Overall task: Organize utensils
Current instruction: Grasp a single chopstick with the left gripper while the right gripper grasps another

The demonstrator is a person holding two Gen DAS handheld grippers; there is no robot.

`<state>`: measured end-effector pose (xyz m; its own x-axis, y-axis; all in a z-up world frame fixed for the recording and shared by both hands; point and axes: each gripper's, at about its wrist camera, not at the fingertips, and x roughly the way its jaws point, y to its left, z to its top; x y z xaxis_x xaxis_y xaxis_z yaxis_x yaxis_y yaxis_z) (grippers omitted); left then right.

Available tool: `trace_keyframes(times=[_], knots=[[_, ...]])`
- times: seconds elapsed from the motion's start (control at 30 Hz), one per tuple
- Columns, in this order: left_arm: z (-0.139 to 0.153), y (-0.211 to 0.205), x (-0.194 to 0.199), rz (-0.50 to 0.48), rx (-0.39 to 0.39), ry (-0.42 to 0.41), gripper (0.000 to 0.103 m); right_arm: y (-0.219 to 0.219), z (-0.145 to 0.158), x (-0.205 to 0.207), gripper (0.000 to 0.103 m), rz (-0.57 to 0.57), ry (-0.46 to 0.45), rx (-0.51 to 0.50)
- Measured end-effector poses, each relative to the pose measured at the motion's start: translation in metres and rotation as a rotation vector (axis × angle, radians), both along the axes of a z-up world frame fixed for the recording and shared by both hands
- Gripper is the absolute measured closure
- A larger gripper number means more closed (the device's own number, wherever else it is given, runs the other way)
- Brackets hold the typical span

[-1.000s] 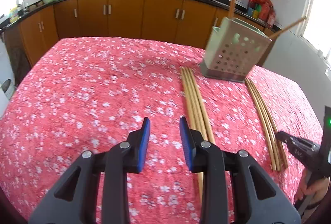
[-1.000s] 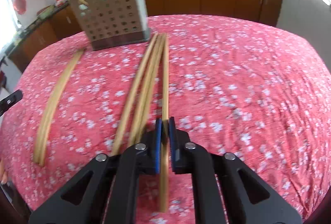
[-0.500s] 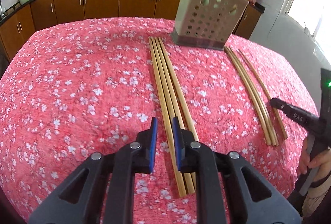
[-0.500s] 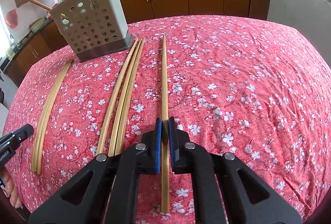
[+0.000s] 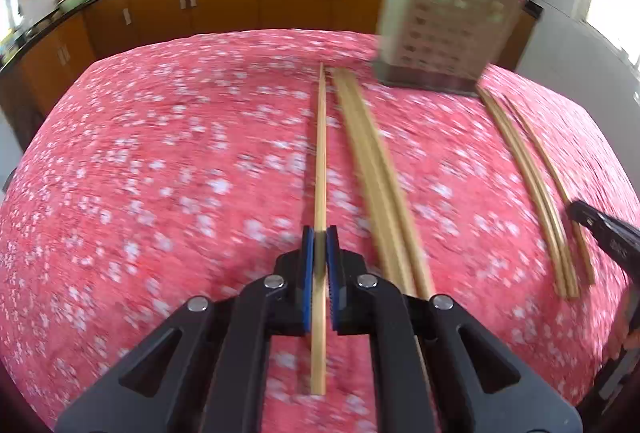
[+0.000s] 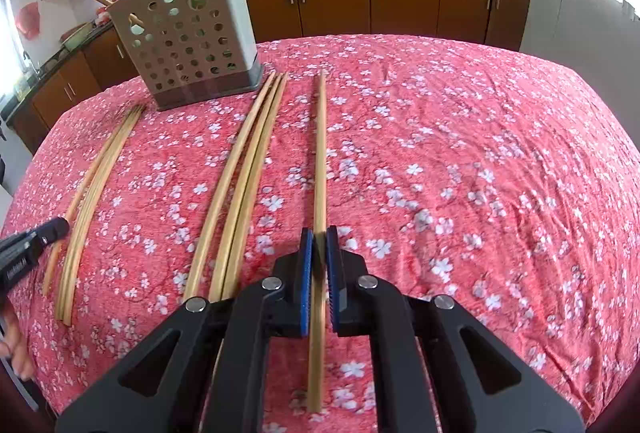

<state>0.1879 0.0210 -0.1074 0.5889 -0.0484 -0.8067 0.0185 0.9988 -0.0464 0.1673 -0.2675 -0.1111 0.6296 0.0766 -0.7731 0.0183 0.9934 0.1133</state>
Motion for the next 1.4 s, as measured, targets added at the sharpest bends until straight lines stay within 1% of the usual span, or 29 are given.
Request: trace_keyframes(times=[0.17, 0.23, 0.37, 0.5, 0.83, 0.93, 1.4], knots=[[-0.002, 0.04, 0.015, 0.078, 0.023, -0.01, 0.094, -0.015, -0.001, 0.011, 0.095, -0.052, -0.011, -0.023], [-0.002, 0.052, 0.018, 0.096, 0.032, -0.019, 0.092, -0.022, -0.002, 0.016, 0.095, -0.07, -0.014, -0.028], [-0.003, 0.068, 0.019, 0.101, -0.012, -0.037, 0.092, -0.03, -0.003, 0.021, 0.095, -0.091, -0.02, -0.014], [-0.002, 0.071, 0.017, 0.106, -0.034, -0.039, 0.092, -0.03, -0.004, 0.021, 0.095, -0.091, -0.02, -0.016], [-0.001, 0.073, 0.012, 0.109, -0.056, -0.042, 0.092, -0.031, -0.005, 0.021, 0.095, -0.092, -0.022, 0.009], [0.0, 0.075, 0.012, 0.109, -0.068, -0.043, 0.092, -0.031, -0.005, 0.021, 0.094, -0.093, -0.022, 0.003], [0.003, 0.077, 0.01, 0.113, -0.08, -0.044, 0.092, -0.03, -0.005, 0.021, 0.094, -0.094, -0.023, 0.004]])
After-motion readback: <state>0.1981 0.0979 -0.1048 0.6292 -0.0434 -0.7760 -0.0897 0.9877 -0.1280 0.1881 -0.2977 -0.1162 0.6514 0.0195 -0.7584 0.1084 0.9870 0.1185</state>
